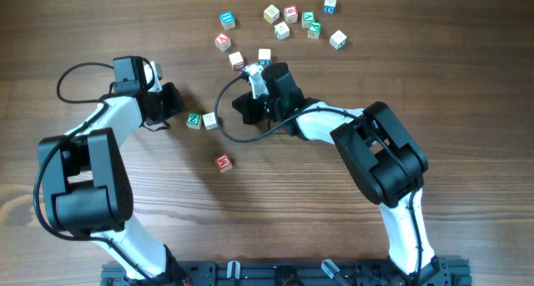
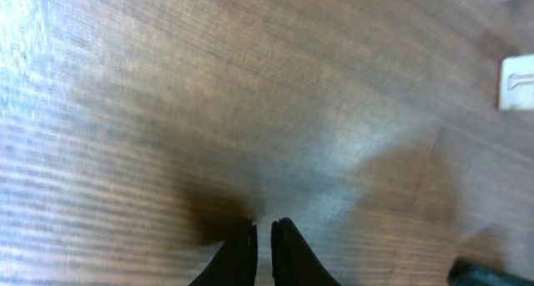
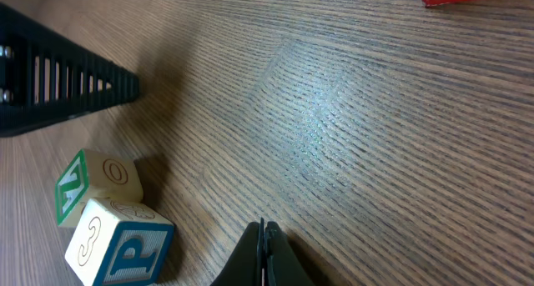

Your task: Form a circle

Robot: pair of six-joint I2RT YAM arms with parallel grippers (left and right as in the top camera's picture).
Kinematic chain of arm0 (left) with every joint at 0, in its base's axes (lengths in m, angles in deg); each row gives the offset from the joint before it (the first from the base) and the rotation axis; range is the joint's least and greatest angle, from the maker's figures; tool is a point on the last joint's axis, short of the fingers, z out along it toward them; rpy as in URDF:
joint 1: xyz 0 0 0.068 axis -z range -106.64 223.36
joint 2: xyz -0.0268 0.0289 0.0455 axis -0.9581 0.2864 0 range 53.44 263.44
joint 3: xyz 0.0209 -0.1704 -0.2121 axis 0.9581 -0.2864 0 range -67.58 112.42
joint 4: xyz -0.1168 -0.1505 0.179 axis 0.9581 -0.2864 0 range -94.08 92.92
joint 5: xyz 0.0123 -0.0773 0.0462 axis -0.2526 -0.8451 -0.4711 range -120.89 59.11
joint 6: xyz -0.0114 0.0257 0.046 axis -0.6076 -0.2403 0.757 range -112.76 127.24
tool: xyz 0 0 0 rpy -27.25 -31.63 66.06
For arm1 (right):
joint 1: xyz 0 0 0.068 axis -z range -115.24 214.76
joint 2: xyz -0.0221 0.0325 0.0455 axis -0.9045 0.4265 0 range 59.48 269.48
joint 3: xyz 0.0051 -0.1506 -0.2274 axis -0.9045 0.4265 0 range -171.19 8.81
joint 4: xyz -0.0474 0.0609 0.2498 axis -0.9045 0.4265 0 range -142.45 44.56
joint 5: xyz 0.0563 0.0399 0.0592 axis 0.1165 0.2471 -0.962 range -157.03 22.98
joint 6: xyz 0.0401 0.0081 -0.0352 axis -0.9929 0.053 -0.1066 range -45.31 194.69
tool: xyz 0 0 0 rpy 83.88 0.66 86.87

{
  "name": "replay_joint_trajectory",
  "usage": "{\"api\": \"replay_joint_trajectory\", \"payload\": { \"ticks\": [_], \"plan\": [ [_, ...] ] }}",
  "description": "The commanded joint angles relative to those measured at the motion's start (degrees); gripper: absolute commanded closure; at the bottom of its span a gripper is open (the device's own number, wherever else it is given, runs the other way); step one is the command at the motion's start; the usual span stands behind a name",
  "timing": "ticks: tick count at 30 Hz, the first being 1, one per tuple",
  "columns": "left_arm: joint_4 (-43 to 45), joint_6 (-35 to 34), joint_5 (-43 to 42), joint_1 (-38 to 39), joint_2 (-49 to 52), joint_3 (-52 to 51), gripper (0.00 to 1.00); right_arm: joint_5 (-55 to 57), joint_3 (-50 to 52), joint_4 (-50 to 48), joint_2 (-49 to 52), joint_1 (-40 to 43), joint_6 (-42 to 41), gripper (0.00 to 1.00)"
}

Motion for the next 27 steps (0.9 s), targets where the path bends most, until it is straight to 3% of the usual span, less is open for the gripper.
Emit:
{"api": "replay_joint_trajectory", "payload": {
  "ticks": [1,4,27],
  "plan": [
    [3.28,-0.81,-5.4,0.07,1.31,-0.61,0.93,1.66,0.17,0.59,1.09,-0.02,-0.42,0.96],
    [5.81,-4.9,-7.89,0.07,1.31,-0.61,0.96,1.7,0.17,0.59,1.09,-0.02,-0.42,0.96],
    [-2.49,-5.01,-9.2,0.07,1.31,-0.61,0.96,1.86,0.17,0.74,1.09,-0.02,-0.44,0.96]
  ]
}}
